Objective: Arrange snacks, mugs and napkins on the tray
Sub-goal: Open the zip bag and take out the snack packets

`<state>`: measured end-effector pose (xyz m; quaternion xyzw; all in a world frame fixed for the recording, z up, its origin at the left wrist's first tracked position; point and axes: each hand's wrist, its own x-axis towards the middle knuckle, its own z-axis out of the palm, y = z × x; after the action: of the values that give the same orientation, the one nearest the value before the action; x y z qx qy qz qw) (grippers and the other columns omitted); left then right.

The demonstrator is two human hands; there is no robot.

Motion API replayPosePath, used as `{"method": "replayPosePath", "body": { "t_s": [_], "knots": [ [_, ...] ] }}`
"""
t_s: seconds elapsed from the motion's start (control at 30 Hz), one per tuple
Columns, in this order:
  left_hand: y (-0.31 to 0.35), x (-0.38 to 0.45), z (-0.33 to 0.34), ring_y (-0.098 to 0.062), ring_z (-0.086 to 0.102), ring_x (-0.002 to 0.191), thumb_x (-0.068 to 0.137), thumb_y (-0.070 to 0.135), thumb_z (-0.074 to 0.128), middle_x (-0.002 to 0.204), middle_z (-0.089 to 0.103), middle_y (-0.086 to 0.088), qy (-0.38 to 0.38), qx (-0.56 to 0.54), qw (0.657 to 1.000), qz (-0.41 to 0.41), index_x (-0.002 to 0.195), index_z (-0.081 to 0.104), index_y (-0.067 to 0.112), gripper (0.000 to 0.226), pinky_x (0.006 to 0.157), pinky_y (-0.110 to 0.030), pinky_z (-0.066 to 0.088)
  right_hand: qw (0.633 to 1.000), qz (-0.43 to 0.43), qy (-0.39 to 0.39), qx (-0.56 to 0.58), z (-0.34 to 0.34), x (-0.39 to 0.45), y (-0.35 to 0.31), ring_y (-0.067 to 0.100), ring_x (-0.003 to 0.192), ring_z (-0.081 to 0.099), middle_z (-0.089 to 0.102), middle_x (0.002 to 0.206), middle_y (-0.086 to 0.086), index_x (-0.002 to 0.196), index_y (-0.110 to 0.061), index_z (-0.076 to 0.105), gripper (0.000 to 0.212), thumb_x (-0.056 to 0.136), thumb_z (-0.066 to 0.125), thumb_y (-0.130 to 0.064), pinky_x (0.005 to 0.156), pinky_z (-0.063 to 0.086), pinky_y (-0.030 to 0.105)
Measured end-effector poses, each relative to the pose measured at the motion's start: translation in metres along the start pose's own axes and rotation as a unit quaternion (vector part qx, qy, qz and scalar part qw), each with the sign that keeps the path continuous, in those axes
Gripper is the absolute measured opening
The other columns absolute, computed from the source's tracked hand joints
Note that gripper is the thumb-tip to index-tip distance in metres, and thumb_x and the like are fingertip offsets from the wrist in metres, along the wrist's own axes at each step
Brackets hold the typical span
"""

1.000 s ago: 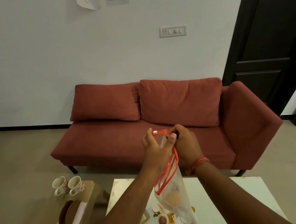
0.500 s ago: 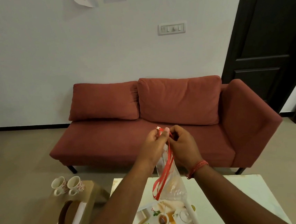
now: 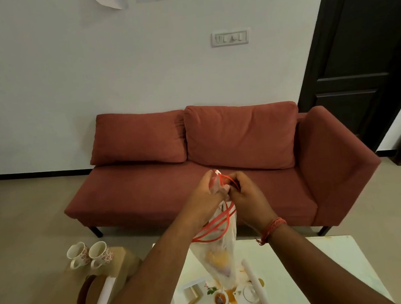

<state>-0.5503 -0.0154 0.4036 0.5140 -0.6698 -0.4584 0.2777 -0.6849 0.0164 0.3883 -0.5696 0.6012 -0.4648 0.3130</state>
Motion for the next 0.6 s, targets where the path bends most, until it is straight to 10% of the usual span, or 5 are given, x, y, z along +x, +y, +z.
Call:
{"method": "replayPosePath", "body": {
  "t_s": [0.2, 0.47, 0.6],
  "knots": [
    [-0.015, 0.011, -0.002, -0.001, 0.058, 0.082, 0.092, 0.021, 0.06, 0.094, 0.055, 0.02, -0.001, 0.06, 0.997, -0.058, 0.141, 0.04, 0.033, 0.055, 0.059, -0.018, 0.045, 1.0, -0.016, -0.003, -0.008, -0.001, -0.001, -0.001, 0.023, 0.09, 0.062, 0.061, 0.1, 0.006, 0.092, -0.019, 0.058, 0.016, 0.099, 0.049, -0.008, 0.076, 0.052, 0.028],
    [-0.046, 0.024, -0.02, -0.017, 0.061, 0.068, 0.088, 0.013, 0.058, 0.075, 0.064, 0.0, 0.101, 0.144, 0.98, -0.088, 0.081, 0.061, 0.018, 0.009, 0.062, -0.032, 0.053, 0.977, -0.126, -0.025, -0.169, -0.012, -0.002, 0.001, 0.001, 0.075, 0.046, 0.047, 0.089, -0.016, 0.098, -0.022, 0.057, 0.018, 0.094, 0.057, -0.005, 0.069, 0.038, 0.005],
    [-0.052, 0.024, -0.029, -0.016, 0.056, 0.07, 0.083, -0.005, 0.046, 0.076, 0.061, 0.002, 0.185, 0.009, 0.978, -0.092, 0.082, 0.06, 0.015, 0.025, 0.055, -0.025, 0.042, 0.943, -0.183, -0.048, -0.272, -0.025, 0.0, 0.007, -0.001, 0.083, 0.049, 0.052, 0.101, -0.004, 0.114, -0.013, 0.06, 0.029, 0.09, 0.061, 0.003, 0.075, 0.049, 0.021]
  ]
}}
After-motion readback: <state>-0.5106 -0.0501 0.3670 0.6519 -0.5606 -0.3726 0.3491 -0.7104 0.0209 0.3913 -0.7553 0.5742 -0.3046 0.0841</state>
